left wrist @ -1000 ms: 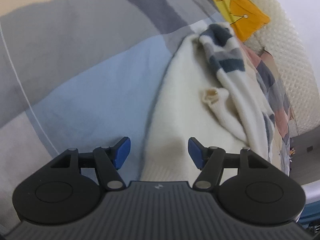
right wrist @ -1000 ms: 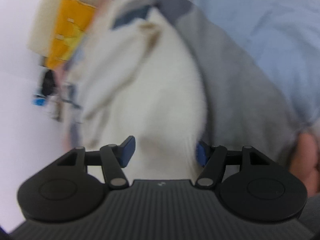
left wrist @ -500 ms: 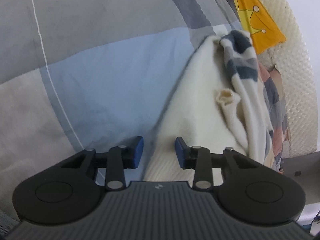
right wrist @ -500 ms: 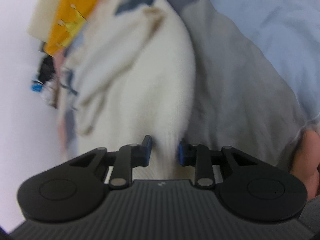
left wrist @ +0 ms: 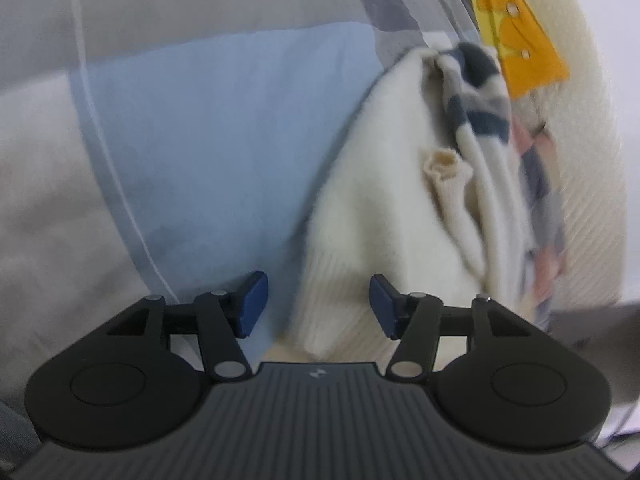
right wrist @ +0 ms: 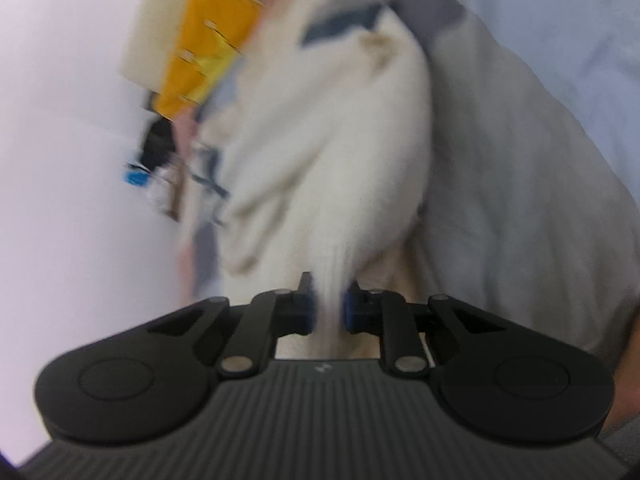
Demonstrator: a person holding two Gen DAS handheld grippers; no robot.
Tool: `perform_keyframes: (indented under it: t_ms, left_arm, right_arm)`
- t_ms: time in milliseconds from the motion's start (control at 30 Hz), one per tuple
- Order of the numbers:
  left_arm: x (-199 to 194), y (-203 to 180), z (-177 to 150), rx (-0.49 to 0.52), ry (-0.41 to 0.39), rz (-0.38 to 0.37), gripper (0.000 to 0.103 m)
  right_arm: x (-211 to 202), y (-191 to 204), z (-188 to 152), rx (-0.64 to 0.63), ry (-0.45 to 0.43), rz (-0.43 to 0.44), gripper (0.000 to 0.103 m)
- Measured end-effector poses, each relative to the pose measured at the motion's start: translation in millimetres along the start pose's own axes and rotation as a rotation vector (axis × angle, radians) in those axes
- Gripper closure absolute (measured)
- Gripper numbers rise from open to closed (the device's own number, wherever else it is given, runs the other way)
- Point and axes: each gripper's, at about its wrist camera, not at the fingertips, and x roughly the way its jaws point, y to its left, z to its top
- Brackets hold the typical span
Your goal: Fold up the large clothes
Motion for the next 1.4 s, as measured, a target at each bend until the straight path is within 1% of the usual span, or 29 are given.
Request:
perform_keyframes:
  t_ms: [67,200,267,333,400,433,500,567,700,733,800,967,1033,1100,1200,1400]
  left_arm:
    - [2.3,4.6,0.1,-0.055,0.037,-0.042,0.041]
    - [9.6,1.8,-4.5,-0.063,0.077,-0.083,0.042]
    - [11.7,0.7,-6.1,-0.050,0.081,-0.075,0.042]
    - [13.5,0.8,-6.6,-0.052,0.073,-0.071,0.046]
    - [14.9,0.8,-6.2,-0.046,0.060,-0.059,0.062]
    - [15.6,1.1,-6.2,-0.044,0.051,-0.055,0.067]
    - [16.7,0.4,-5.6,-0.031,0.034,-0.044,0.082]
    - [15.7,0.5,-3.9,-0.020,0.017,-0.045,0.090]
    - [9.1,0.7,0.3,-0.028,0.004,-0.090,0.092]
    - [4.2,-1.0,0.6,-0.021,-0.004,-0.107,0.092]
    - [-9.0,-7.0,1.5,0.004,-0.024,-0.153,0.093]
    - [-46.3,-29.7,10.9,0.043,-0.075,-0.274,0.095]
    - [-61.8,-37.1,13.7,0.058,-0.096,-0.307,0.096]
    - [-74.7,-42.3,16.1,0.062,-0.099,-0.343,0.096]
    - [-92.0,-49.3,19.2,0.084,-0.111,-0.371,0.097]
    - [-116.4,-46.7,22.1,0.085,-0.116,-0.418,0.097]
  right_arm:
    - [-6.0,0.4,0.5,0.004,-0.043,0.041,0.087]
    - [-4.2,3.0,3.7,-0.001,-0.054,0.047,0.088]
    - [-2.6,0.7,3.4,0.001,-0.058,0.049,0.088]
    - [-2.6,-0.1,5.2,0.003,-0.062,0.048,0.088]
    - [-3.1,-0.6,3.6,0.005,-0.065,0.041,0.088]
    - [-2.1,-1.2,4.2,0.010,-0.067,0.035,0.088]
    - [-0.9,-2.4,3.9,0.015,-0.071,0.025,0.088]
    - [-1.3,-2.3,4.1,0.010,-0.077,0.022,0.088]
    - [-12.1,2.8,3.2,-0.011,-0.097,0.032,0.088]
    - [-19.0,6.0,2.2,-0.031,-0.120,0.046,0.089]
    - [-31.7,12.7,1.7,-0.068,-0.154,0.068,0.089]
    - [-55.3,26.9,10.0,-0.110,-0.182,0.110,0.091]
    - [-67.2,31.2,14.0,-0.115,-0.195,0.143,0.094]
    - [-77.6,35.4,17.5,-0.122,-0.206,0.179,0.094]
    - [-84.4,42.3,20.4,-0.156,-0.203,0.160,0.094]
    - [-99.1,32.4,22.0,-0.092,-0.195,0.214,0.094]
